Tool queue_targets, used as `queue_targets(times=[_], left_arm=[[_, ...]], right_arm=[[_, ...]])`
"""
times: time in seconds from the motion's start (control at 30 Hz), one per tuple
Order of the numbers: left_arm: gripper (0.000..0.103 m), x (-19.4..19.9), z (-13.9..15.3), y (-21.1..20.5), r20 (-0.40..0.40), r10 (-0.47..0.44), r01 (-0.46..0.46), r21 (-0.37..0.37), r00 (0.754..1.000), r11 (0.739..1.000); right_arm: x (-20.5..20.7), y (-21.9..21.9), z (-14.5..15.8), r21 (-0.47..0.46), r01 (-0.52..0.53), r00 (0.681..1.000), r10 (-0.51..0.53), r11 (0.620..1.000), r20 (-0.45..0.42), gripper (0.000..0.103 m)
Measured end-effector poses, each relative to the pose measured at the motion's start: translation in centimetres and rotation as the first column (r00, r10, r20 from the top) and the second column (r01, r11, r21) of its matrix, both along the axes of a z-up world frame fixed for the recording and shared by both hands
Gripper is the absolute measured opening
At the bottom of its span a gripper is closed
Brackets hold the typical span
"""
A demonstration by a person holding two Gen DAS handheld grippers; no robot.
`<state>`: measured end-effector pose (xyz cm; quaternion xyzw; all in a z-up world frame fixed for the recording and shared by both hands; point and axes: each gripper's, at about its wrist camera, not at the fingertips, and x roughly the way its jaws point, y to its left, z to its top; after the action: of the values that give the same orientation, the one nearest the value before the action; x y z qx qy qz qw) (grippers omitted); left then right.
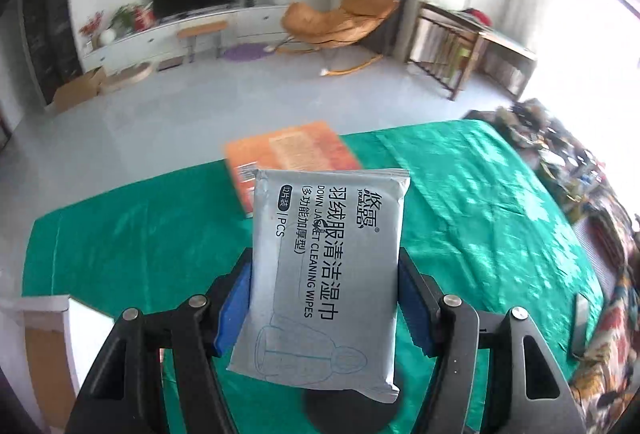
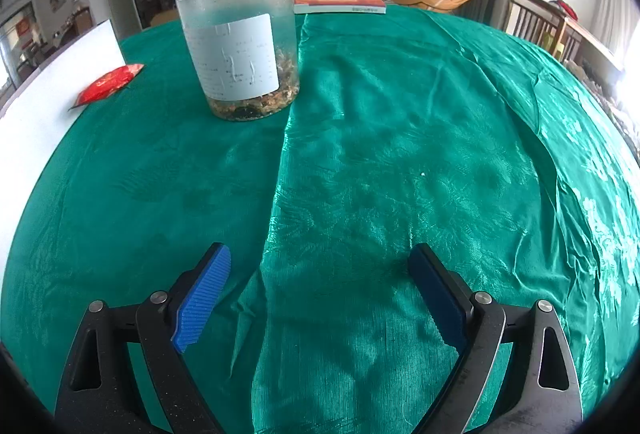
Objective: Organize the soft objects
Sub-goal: 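Grasp the red packet with the left tool while the right tool grasps the white wipes pack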
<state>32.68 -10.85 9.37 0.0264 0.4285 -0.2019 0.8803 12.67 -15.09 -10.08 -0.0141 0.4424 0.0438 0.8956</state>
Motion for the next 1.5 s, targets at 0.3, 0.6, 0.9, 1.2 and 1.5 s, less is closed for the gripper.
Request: queue_targets(times=[0.3, 0.6, 0.9, 1.2, 1.5], left_arm=[[0.069, -5.3, -5.5, -12.0, -0.106, -0.209, 0.223, 0.133, 0.972, 0.966], [0.091, -9.1, -2.0, -9.6, 0.000, -0.220, 0.219, 0.078, 0.975, 0.973], [0.099, -18.2, -8.1, 2.6, 0.116, -0.012, -0.007, 0.163, 0.993, 0.987], [0.099, -21.4, -20.8, 13.7, -0.142, 0.287, -0.265, 0.157, 0.947, 0.952], [0.099, -13.3, -13.7, 11.9, 0.095, 0.253, -0.270, 0.328, 0.963, 0.905]], right_arm=[[0.0, 0.0, 0.0, 0.003, -0.003, 1.000, 0.003, 1.000, 0.001, 0.093], [0.0, 0.0, -0.1, 0.002, -0.003, 1.000, 0.003, 1.000, 0.001, 0.093], [0.0, 0.0, 0.0, 0.002, -0.003, 1.000, 0.003, 1.000, 0.001, 0.093], [0.0, 0.0, 0.0, 0.002, -0.003, 1.000, 0.003, 1.000, 0.001, 0.093], [0.0, 0.0, 0.0, 0.001, -0.003, 1.000, 0.003, 1.000, 0.001, 0.093]])
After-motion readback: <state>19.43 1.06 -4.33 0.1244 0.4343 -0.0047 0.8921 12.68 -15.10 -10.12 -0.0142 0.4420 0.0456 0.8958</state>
